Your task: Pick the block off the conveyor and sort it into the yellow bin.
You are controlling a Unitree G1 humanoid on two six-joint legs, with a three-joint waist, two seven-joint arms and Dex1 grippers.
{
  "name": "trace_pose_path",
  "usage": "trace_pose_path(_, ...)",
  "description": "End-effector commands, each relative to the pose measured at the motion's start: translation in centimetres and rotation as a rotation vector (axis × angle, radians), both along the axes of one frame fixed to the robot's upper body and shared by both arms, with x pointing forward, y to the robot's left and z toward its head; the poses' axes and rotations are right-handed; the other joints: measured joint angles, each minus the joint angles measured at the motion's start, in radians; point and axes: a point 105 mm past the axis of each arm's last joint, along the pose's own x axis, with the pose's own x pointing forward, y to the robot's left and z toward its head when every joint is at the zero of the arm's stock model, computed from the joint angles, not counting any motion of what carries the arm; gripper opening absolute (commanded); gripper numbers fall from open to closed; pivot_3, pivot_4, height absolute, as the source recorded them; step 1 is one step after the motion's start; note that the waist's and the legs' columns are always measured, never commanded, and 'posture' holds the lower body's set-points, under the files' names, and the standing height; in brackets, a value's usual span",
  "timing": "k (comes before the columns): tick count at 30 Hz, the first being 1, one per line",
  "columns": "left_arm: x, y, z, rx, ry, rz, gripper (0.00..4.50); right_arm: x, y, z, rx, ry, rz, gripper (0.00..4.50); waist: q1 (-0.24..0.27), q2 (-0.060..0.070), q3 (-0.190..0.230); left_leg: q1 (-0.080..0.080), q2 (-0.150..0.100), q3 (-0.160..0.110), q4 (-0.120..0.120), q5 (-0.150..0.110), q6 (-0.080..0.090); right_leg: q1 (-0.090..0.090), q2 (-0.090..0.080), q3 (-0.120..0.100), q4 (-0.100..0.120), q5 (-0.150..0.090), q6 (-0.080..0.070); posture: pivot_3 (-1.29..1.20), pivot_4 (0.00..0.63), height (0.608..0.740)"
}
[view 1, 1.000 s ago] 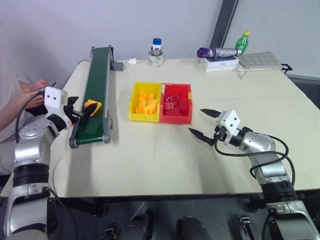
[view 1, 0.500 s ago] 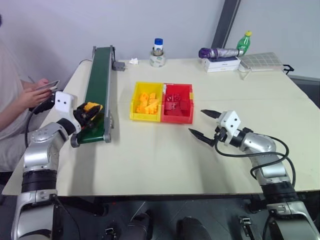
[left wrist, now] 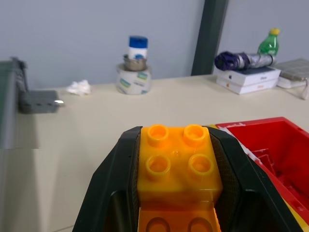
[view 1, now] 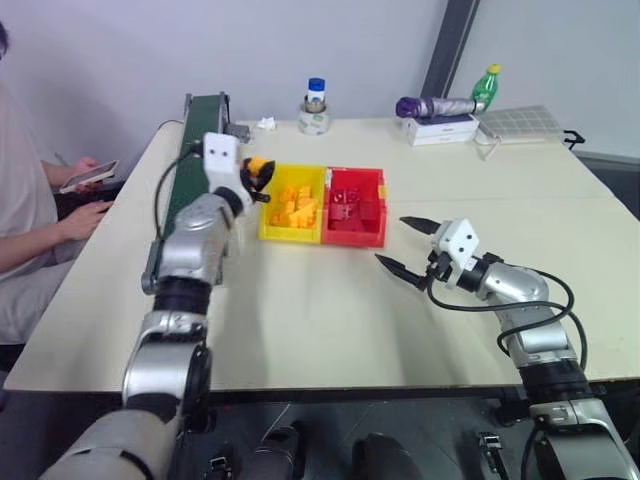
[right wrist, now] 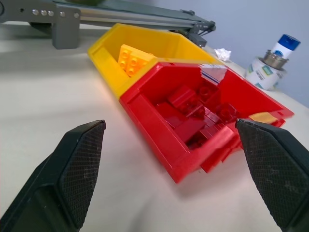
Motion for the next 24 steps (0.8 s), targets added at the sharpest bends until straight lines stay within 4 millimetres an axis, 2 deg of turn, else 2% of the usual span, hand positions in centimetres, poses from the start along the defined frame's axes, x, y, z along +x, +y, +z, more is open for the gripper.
trace_pose_path(1,0.5,-2.3,1.9,-0.039,-0.056,-0.087,1.35,-0.4,0.0,1.5,0.008,-0.060,-0.003,4.50,0.006,0.000,0.000,0.000,0.000,-0.001,0.000,0.000,0.000,0.000,0.000,-0.001,0.000,0.000,0.000,0.00,0.150,0.740)
trace_pose_path(3,0.9,-3.0,1.8,-0.051,-0.051,-0.094,2.39,-0.5,-0.1,1.5,0.009,-0.059,-0.008,4.50,0.010,0.000,0.000,-0.001,0.000,-0.001,0.001,0.000,0.000,0.000,0.000,-0.001,0.000,0.000,0.000,0.00,0.150,0.740)
trace_pose_path(5,1.1,-2.9,1.9,-0.038,-0.061,-0.080,3.18,-0.6,0.0,1.5,0.009,-0.060,-0.010,4.50,0.007,0.000,0.000,-0.002,-0.001,-0.001,0.002,0.000,0.001,0.001,-0.001,-0.001,0.000,0.001,0.002,0.00,0.150,0.740)
trace_pose_path(7,1.1,-2.7,2.1,-0.037,-0.077,-0.076,4.30,-0.7,0.0,1.6,0.010,-0.061,-0.014,4.50,0.003,0.000,0.000,-0.002,-0.002,-0.001,0.003,-0.001,0.001,0.001,-0.001,-0.001,0.000,0.001,0.003,0.00,0.150,0.740)
trace_pose_path(8,1.1,-2.6,2.1,-0.030,-0.088,-0.075,4.46,-0.7,-0.1,1.6,0.010,-0.061,-0.016,4.50,0.003,0.000,0.000,-0.001,-0.002,-0.001,0.003,-0.001,0.001,0.001,-0.001,-0.001,0.000,0.001,0.003,0.00,0.150,0.740)
trace_pose_path(13,-0.3,-1.8,2.9,0.006,-0.179,-0.129,4.46,-0.9,-0.2,1.6,0.008,-0.059,-0.020,4.50,0.001,0.000,0.000,-0.001,-0.002,-0.002,0.003,0.000,0.001,0.001,-0.001,-0.001,0.000,0.001,0.003,0.00,0.150,0.740)
trace_pose_path(15,-1.8,-0.5,2.9,0.003,-0.188,-0.169,4.46,-0.8,-0.2,1.7,0.008,-0.059,-0.021,4.50,-0.003,0.000,0.000,-0.001,-0.001,-0.001,0.003,0.000,0.001,0.001,0.000,-0.001,0.000,0.001,0.003,0.00,0.150,0.740)
trace_pose_path(18,-5.5,1.4,2.6,0.051,-0.196,-0.238,4.46,-0.9,-0.4,1.7,0.005,-0.057,-0.020,4.50,-0.012,0.000,0.000,-0.001,-0.001,-0.001,0.002,0.000,0.001,0.000,0.000,0.000,0.001,0.001,0.002,0.00,0.150,0.740)
trace_pose_path(20,-8.6,2.7,2.3,0.115,-0.203,-0.290,4.46,-0.9,-0.5,1.5,0.000,-0.052,-0.016,4.50,-0.013,0.000,0.000,-0.001,-0.001,-0.001,0.002,0.000,0.001,0.000,0.000,0.001,0.001,0.001,0.002,0.00,0.150,0.740)
trace_pose_path(22,-12.1,3.6,1.7,0.138,-0.169,-0.373,4.46,-0.9,-0.5,1.5,-0.002,-0.048,-0.012,4.50,-0.017,0.001,0.000,-0.001,0.000,-0.001,0.002,-0.001,0.001,0.000,0.000,0.001,0.001,0.001,0.002,0.00,0.150,0.740)
trace_pose_path(24,-14.4,4.9,0.6,0.163,-0.091,-0.396,4.46,-0.7,-0.5,1.4,-0.006,-0.045,-0.004,4.50,-0.015,0.001,0.000,0.000,0.000,-0.001,0.002,-0.002,-0.001,0.000,0.000,0.001,0.001,0.001,0.001,0.00,0.150,0.740)
